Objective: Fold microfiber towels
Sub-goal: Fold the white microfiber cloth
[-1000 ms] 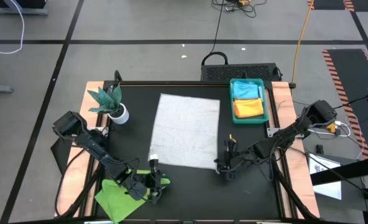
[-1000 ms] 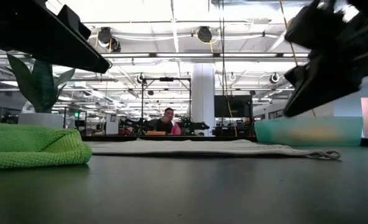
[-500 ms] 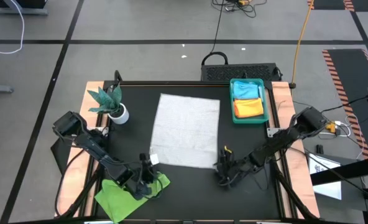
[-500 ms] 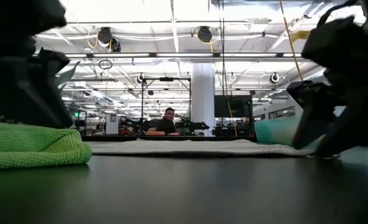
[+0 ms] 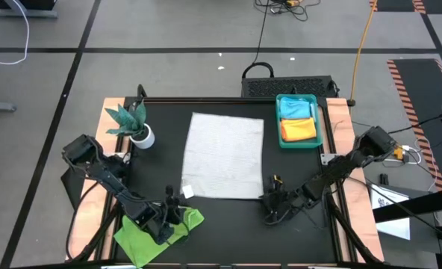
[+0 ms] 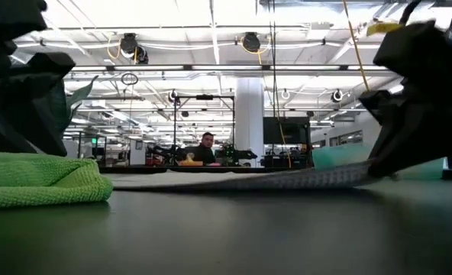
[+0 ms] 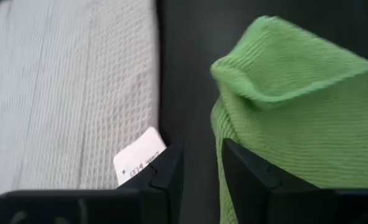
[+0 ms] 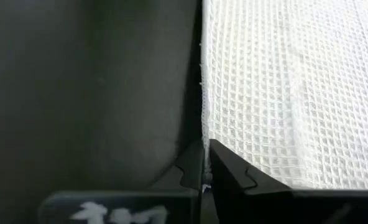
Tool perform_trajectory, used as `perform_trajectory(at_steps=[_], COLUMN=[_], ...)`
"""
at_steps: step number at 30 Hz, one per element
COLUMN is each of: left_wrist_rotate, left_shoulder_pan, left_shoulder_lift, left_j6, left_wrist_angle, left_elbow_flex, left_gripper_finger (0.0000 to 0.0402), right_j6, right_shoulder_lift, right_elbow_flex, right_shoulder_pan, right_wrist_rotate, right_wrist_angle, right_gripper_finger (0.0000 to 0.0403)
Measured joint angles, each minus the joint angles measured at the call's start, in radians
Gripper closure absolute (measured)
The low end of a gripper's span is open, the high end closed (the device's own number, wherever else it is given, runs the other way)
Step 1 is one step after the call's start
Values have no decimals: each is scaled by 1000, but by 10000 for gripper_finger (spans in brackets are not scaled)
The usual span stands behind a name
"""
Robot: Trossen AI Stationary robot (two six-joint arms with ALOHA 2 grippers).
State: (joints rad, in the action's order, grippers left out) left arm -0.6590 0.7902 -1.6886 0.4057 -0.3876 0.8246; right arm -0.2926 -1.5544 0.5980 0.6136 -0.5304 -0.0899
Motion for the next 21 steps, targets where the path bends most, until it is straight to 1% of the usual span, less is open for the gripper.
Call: perform_trajectory(at_steps=[3, 6, 8, 10, 12, 14, 16, 19, 21], left_wrist_rotate=[3, 4, 4, 0, -6, -6, 13, 55, 53], left_shoulder_pan=[0, -22, -40, -59, -76, -86, -92, -103, -110], left_shoulder_lift=[0, 0, 0, 0, 0, 0, 0, 0, 0], left_j6=[-106, -195, -248, -273, -260, -246, -248, -236, -214], left_wrist_angle=[41, 109, 165, 184, 179, 177, 179, 181, 188], left_elbow_flex=[0, -7, -29, -44, -50, -55, -57, -68, -79], left_gripper_finger=[275, 242, 217, 194, 179, 174, 176, 190, 205], right_j6=[-67, -109, -133, -152, -175, -212, -250, -290, -297], right_shoulder_lift=[53, 102, 128, 151, 177, 206, 237, 285, 307], right_elbow_flex=[0, 0, 0, 0, 0, 0, 0, 0, 0], right_shoulder_pan=[18, 41, 58, 70, 80, 88, 97, 103, 104], right_wrist_rotate=[22, 91, 109, 110, 109, 85, 23, -67, -94], right_wrist_angle=[52, 70, 76, 76, 95, 128, 177, 237, 255], right_gripper_finger=[390, 398, 399, 398, 400, 400, 400, 401, 401])
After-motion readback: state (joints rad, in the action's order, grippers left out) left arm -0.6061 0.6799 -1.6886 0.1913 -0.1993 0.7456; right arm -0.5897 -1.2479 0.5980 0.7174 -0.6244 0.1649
